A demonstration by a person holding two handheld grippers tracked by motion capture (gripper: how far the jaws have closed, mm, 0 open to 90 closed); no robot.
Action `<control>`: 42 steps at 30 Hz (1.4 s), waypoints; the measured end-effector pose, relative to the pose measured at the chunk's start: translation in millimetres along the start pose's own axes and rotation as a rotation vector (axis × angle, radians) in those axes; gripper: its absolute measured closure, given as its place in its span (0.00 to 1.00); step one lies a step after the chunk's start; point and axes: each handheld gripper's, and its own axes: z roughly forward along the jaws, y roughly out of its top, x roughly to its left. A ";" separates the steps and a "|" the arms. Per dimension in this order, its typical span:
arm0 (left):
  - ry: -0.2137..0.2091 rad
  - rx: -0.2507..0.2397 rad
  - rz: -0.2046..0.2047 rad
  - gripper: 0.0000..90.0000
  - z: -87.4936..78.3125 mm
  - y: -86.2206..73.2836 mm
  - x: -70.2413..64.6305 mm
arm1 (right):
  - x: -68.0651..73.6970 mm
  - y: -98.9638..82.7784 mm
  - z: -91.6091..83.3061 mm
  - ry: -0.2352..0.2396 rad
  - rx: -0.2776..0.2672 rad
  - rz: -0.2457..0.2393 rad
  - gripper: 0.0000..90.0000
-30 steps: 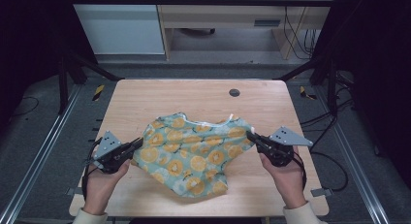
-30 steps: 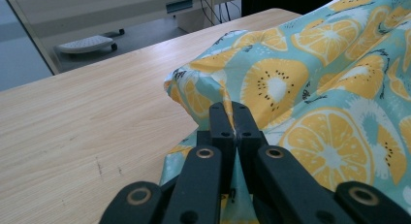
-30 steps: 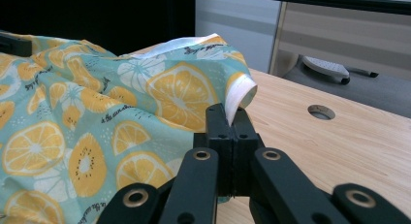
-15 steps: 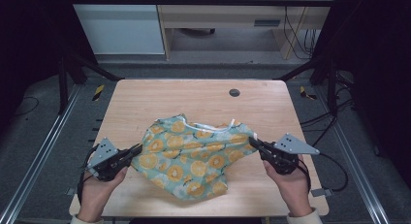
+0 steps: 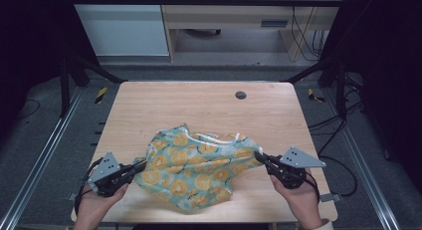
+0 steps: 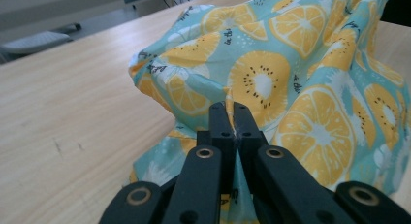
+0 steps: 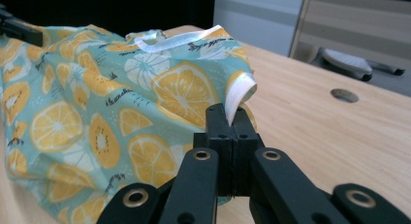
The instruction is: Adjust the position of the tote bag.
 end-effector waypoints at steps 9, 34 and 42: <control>-0.056 0.061 0.054 1.00 0.6 -5.7 -7.6 | 0.0 -13.3 -1.8 0.031 0.035 0.001 1.00; -0.062 0.403 0.251 1.00 42.7 -30.4 -17.0 | 5.2 -43.2 19.7 0.159 0.277 -0.147 1.00; -0.038 0.457 0.266 1.00 55.2 -33.5 -11.6 | 7.3 -51.0 33.4 0.164 0.369 -0.165 1.00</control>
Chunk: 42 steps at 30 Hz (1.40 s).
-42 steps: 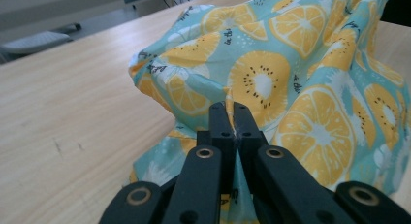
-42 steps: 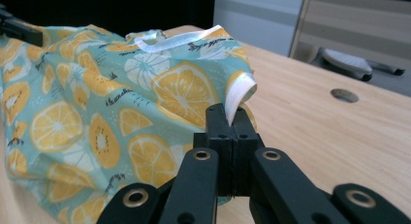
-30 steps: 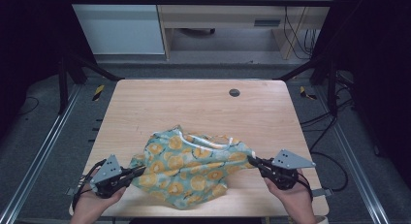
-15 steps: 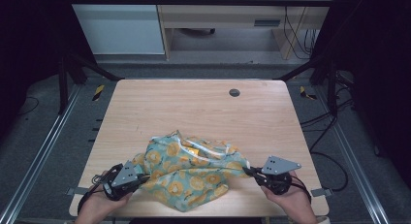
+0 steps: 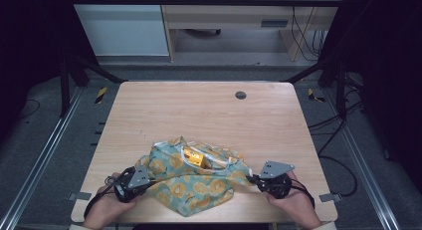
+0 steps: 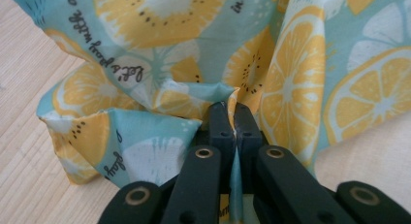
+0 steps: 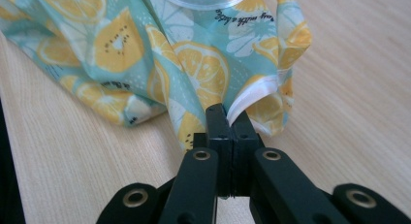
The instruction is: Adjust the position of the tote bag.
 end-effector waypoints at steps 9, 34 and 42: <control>0.035 -0.001 -0.053 0.99 7.0 2.9 2.7 | -4.0 -2.1 13.2 -0.007 0.073 0.041 0.99; 0.029 -0.020 -0.071 0.97 2.2 2.5 0.0 | -44.7 83.3 52.6 -0.050 0.042 0.060 0.47; 0.008 -0.023 -0.056 0.97 0.6 3.8 -4.6 | -48.9 91.6 94.4 -0.002 0.158 0.033 0.69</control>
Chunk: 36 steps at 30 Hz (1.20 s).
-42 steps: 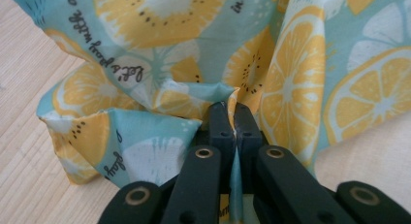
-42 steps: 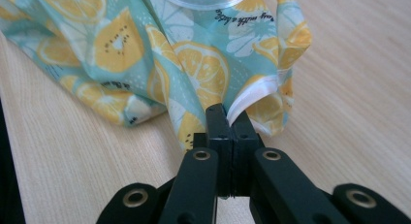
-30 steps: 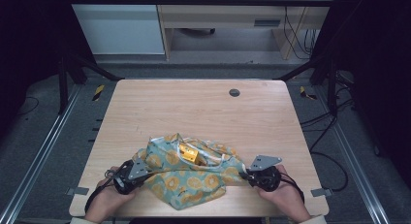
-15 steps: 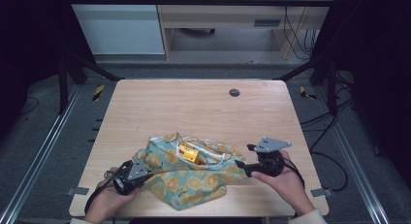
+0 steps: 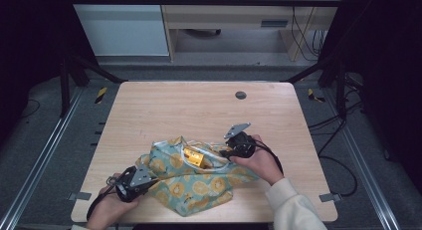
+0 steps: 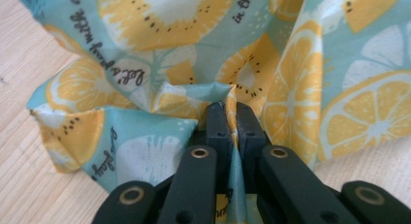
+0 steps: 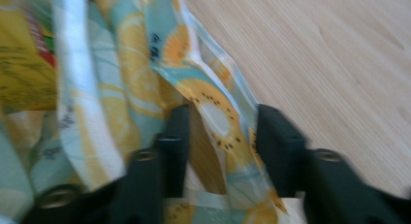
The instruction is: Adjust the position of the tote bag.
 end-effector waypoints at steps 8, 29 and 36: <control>-0.005 -0.030 -0.023 0.93 -3.3 1.6 -3.7 | 4.3 21.9 -31.6 0.017 -0.139 0.031 0.99; 0.104 -0.260 -0.225 0.29 -44.2 25.7 7.4 | 89.4 25.3 -69.9 0.174 -0.303 -0.127 1.00; 0.073 -0.288 -0.225 0.26 -51.5 60.0 27.2 | 101.7 15.2 -60.2 0.192 -0.264 -0.156 0.99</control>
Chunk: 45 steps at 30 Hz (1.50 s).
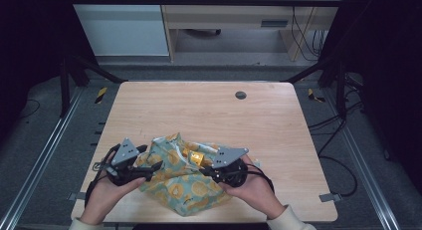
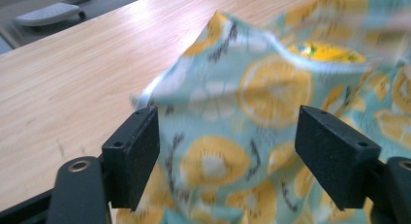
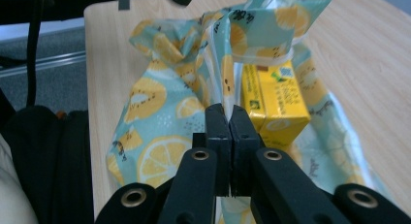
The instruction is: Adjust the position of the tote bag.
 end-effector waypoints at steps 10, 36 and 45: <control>-0.021 0.033 -0.002 0.25 33.8 41.2 -1.5 | 8.6 -10.2 9.2 0.026 0.031 -0.019 0.99; -0.027 0.119 0.032 0.20 61.8 65.3 -12.2 | 27.3 -24.9 35.7 0.070 0.134 -0.077 0.98; -0.088 0.161 0.013 0.44 56.9 43.2 -9.1 | 25.8 -27.1 36.3 0.064 0.132 -0.066 0.95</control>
